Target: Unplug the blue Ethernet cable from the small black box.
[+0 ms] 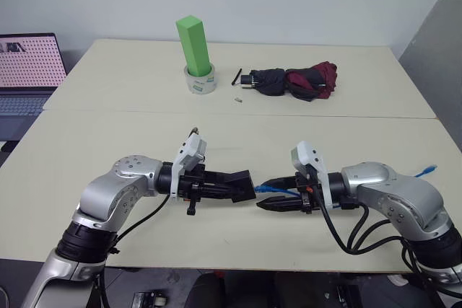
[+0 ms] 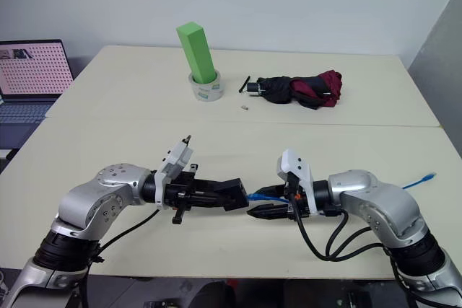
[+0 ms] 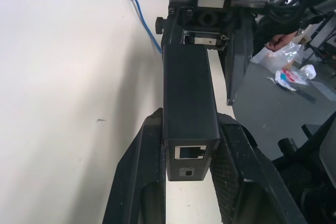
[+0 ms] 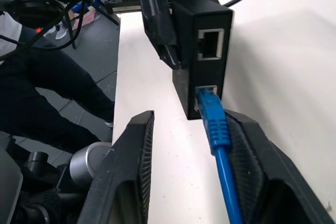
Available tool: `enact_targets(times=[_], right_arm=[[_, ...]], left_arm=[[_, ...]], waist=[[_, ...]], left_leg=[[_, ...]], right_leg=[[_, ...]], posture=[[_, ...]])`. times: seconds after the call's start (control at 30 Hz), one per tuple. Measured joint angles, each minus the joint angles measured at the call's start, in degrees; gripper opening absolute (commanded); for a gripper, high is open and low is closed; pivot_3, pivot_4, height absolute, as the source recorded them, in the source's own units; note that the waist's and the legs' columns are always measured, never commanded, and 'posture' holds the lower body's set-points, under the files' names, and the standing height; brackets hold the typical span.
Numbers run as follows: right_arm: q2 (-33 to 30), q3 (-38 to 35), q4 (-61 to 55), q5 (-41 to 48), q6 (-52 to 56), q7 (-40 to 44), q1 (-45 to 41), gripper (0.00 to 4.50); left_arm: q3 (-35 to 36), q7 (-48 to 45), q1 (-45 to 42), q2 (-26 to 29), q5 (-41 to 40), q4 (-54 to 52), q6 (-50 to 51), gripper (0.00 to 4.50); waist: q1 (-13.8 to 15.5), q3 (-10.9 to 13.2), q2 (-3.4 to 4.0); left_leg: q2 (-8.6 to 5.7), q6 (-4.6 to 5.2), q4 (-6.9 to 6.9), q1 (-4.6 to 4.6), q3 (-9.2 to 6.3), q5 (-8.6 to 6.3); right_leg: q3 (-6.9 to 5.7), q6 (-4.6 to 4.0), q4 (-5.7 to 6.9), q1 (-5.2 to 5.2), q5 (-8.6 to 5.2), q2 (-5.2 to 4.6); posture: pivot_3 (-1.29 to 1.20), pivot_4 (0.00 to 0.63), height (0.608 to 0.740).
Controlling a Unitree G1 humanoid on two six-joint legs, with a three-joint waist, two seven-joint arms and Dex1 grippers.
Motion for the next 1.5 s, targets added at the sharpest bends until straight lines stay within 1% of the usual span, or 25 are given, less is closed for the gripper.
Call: enact_targets(times=[0.17,0.67,0.8,0.9,0.93,0.97,1.4,1.5], right_arm=[[0.8,-0.1,1.0,0.7,1.6,-0.1,-0.1,2.0],[2.8,0.0,2.2,0.4,1.8,-0.3,-1.3,2.0],[2.8,0.0,2.7,0.4,1.8,-0.2,-1.3,1.24],[2.7,0.1,2.9,0.3,1.8,-0.1,-1.3,0.31],[2.6,0.1,2.9,0.3,1.7,0.2,-1.3,0.1],[2.5,0.3,2.9,0.2,1.6,0.7,-1.3,0.05],[2.0,1.4,3.6,-1.8,0.7,3.1,-2.5,0.04],[1.1,2.2,4.3,-2.0,0.2,4.3,-2.7,0.04]], left_arm=[[0.0,-0.5,0.3,0.5,0.1,-0.8,0.0,0.79],[0.0,-0.7,0.4,0.5,0.3,-0.8,-0.2,0.79],[0.0,-0.7,0.8,0.5,0.5,-0.8,-0.2,0.79],[0.0,-1.1,0.8,0.5,0.5,-0.9,-0.3,0.79],[0.0,-1.1,0.9,0.5,0.5,-0.9,-0.3,0.79],[0.0,-1.2,1.0,0.5,0.6,-0.9,-0.4,0.79],[-0.1,-1.3,1.5,0.4,0.6,-1.2,-0.5,0.79],[-0.5,-2.1,1.9,1.0,1.7,-1.2,-1.9,0.79]], waist=[[0.0,0.0,0.0],[0.0,0.0,0.0],[0.0,0.0,0.0],[0.0,0.0,0.0],[0.0,0.0,0.0],[0.0,0.0,0.0],[0.0,0.0,0.0],[0.0,0.0,0.01]], left_leg=[[-0.01,0.0,0.0,0.0,0.0,0.0],[-0.01,0.0,0.0,0.0,0.0,0.0],[0.0,0.0,0.0,0.0,0.0,0.0],[-0.01,0.0,0.0,0.0,0.0,0.0],[-0.01,0.0,0.0,0.0,0.0,0.0],[-0.01,0.0,0.0,0.0,0.0,0.0],[-0.01,0.0,0.0,0.0,0.0,0.0],[-0.01,0.0,0.0,0.0,0.0,0.0]], right_leg=[[0.01,0.0,0.0,0.0,0.0,0.0],[0.0,0.0,0.0,0.0,0.0,0.0],[0.0,0.0,0.0,0.0,0.0,0.0],[0.0,0.0,0.0,0.0,0.0,0.0],[0.0,0.0,0.0,0.0,0.0,0.0],[0.0,0.0,0.0,0.0,0.0,0.0],[0.0,0.0,0.0,0.0,0.0,0.0],[0.0,0.0,-0.01,0.0,0.0,0.0]], posture=[[0.0,0.15,0.74],[0.0,0.15,0.74],[0.0,0.15,0.74],[0.0,0.15,0.74],[0.0,0.15,0.74],[0.0,0.15,0.74],[0.0,0.15,0.74],[0.0,0.15,0.74]])
